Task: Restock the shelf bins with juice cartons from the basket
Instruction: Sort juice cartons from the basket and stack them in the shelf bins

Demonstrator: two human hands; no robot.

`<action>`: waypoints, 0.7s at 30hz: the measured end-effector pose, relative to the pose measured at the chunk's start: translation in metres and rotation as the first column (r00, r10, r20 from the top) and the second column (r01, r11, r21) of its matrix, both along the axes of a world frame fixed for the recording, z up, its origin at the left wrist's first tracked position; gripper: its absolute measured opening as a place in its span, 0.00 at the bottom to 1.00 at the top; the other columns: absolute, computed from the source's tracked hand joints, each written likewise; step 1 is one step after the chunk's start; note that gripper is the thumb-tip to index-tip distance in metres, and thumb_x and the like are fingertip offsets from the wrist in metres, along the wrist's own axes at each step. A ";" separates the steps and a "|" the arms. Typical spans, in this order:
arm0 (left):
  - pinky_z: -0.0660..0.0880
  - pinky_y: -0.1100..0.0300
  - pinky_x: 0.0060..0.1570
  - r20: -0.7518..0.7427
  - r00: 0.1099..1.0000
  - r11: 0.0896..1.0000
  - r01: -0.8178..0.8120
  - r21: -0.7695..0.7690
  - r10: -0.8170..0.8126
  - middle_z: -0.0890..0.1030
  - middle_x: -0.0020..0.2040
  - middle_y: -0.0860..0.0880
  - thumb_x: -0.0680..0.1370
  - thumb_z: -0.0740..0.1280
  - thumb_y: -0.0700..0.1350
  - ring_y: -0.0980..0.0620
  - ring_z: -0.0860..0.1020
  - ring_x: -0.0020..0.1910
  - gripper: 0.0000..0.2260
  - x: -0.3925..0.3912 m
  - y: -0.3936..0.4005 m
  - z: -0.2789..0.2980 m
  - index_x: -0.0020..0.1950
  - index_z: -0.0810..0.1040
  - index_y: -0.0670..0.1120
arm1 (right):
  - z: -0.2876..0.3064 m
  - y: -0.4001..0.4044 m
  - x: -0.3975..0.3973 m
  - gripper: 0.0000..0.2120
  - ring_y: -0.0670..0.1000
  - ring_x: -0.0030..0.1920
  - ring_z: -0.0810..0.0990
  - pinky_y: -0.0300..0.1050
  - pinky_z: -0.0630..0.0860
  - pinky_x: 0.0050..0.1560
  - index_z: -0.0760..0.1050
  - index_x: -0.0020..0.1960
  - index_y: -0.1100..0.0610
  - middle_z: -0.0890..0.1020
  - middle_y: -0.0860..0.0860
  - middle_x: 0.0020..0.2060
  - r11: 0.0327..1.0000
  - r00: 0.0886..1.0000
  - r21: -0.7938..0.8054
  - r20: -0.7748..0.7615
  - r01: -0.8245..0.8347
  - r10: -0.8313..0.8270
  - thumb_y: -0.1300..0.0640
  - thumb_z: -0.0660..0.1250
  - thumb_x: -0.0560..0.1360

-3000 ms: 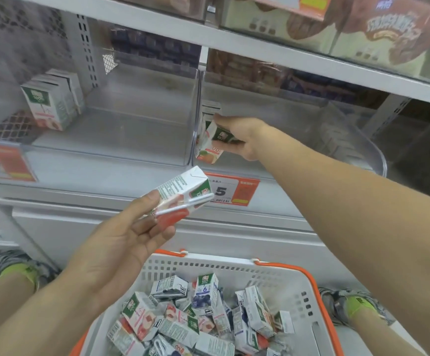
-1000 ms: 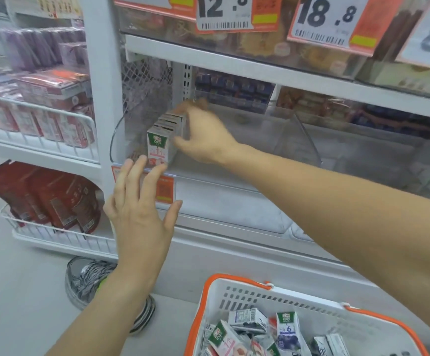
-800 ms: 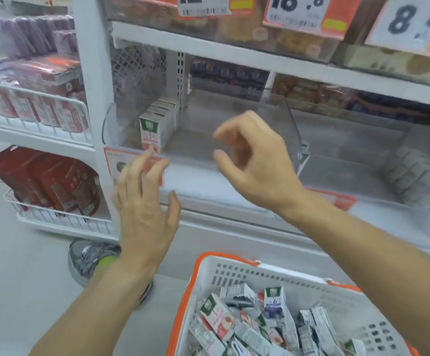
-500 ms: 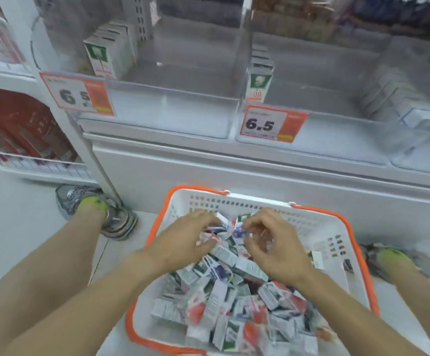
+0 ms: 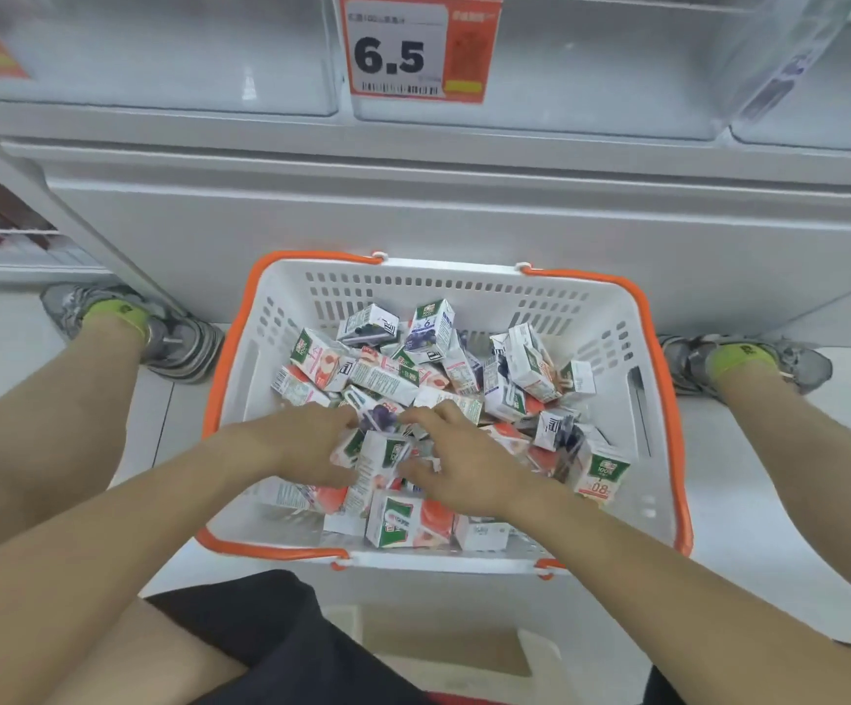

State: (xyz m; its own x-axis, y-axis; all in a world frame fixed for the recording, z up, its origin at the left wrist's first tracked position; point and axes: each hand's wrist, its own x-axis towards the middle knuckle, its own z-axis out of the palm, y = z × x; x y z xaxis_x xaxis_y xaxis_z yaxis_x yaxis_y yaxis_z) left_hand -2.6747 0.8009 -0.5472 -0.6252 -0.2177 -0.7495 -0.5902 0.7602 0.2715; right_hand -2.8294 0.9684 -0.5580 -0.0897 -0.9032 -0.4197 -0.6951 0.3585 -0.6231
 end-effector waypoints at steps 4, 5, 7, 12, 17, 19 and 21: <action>0.66 0.62 0.35 0.002 0.998 0.995 -0.064 0.073 0.064 0.78 0.49 0.48 0.74 0.73 0.54 0.55 0.72 0.39 0.33 0.005 -0.001 -0.001 0.73 0.61 0.51 | -0.012 0.000 0.025 0.26 0.56 0.59 0.74 0.48 0.71 0.60 0.64 0.74 0.49 0.69 0.55 0.63 0.998 0.997 -0.021 0.035 0.063 -0.062 0.42 0.65 0.79; 0.65 0.64 0.34 -0.003 0.997 0.993 -0.080 0.091 0.080 0.79 0.53 0.47 0.74 0.73 0.55 0.57 0.70 0.37 0.33 0.004 -0.003 0.001 0.73 0.61 0.52 | -0.012 -0.002 0.027 0.25 0.56 0.61 0.72 0.49 0.71 0.61 0.65 0.72 0.49 0.71 0.56 0.62 0.996 0.996 -0.022 0.044 0.083 -0.082 0.42 0.65 0.78; 0.64 0.67 0.35 -0.019 0.994 0.990 -0.101 0.098 0.104 0.78 0.52 0.50 0.73 0.74 0.56 0.56 0.71 0.37 0.34 0.003 -0.009 0.007 0.74 0.62 0.51 | -0.010 -0.007 0.026 0.25 0.55 0.61 0.72 0.49 0.72 0.58 0.67 0.67 0.50 0.74 0.55 0.59 0.993 0.992 -0.005 0.049 0.118 -0.118 0.40 0.68 0.76; 0.78 0.61 0.43 -0.032 0.949 0.935 -0.304 0.183 0.315 0.81 0.48 0.51 0.68 0.77 0.60 0.54 0.81 0.41 0.35 0.007 -0.032 0.022 0.69 0.67 0.52 | -0.005 -0.011 0.026 0.21 0.50 0.46 0.71 0.45 0.68 0.41 0.71 0.55 0.50 0.73 0.46 0.44 0.964 0.956 -0.025 0.136 0.264 -0.259 0.41 0.74 0.71; 0.80 0.52 0.53 -0.089 0.734 0.641 -0.520 0.565 0.673 0.82 0.57 0.46 0.63 0.81 0.56 0.49 0.84 0.49 0.35 0.011 -0.042 0.036 0.68 0.72 0.56 | 0.006 -0.016 0.008 0.21 0.50 0.41 0.80 0.51 0.80 0.44 0.75 0.50 0.48 0.81 0.47 0.46 0.923 0.896 0.031 0.233 0.383 -0.379 0.47 0.81 0.62; 0.78 0.47 0.59 -0.027 0.643 0.434 -0.485 0.759 0.765 0.82 0.61 0.43 0.61 0.83 0.53 0.44 0.82 0.57 0.39 0.012 -0.044 0.037 0.69 0.72 0.56 | 0.016 -0.019 -0.007 0.25 0.50 0.40 0.82 0.52 0.82 0.44 0.76 0.51 0.47 0.80 0.47 0.48 0.884 0.830 0.060 0.319 0.463 -0.457 0.49 0.83 0.59; 0.78 0.48 0.59 0.062 0.565 0.207 -0.401 0.892 0.823 0.80 0.64 0.41 0.62 0.83 0.50 0.42 0.80 0.61 0.40 0.010 -0.042 0.036 0.71 0.72 0.53 | 0.029 -0.020 -0.020 0.27 0.50 0.40 0.83 0.48 0.83 0.44 0.76 0.55 0.47 0.80 0.48 0.50 0.839 0.758 0.089 0.385 0.537 -0.526 0.54 0.84 0.60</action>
State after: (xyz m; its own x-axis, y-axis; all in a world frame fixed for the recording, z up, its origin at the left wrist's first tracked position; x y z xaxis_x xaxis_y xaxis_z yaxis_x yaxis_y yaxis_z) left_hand -2.6644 0.7591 -0.5112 -0.8066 -0.1628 -0.5683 -0.4423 -0.4716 0.7629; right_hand -2.8496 0.9481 -0.5290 -0.3974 -0.7690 -0.5008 -0.1037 0.5798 -0.8081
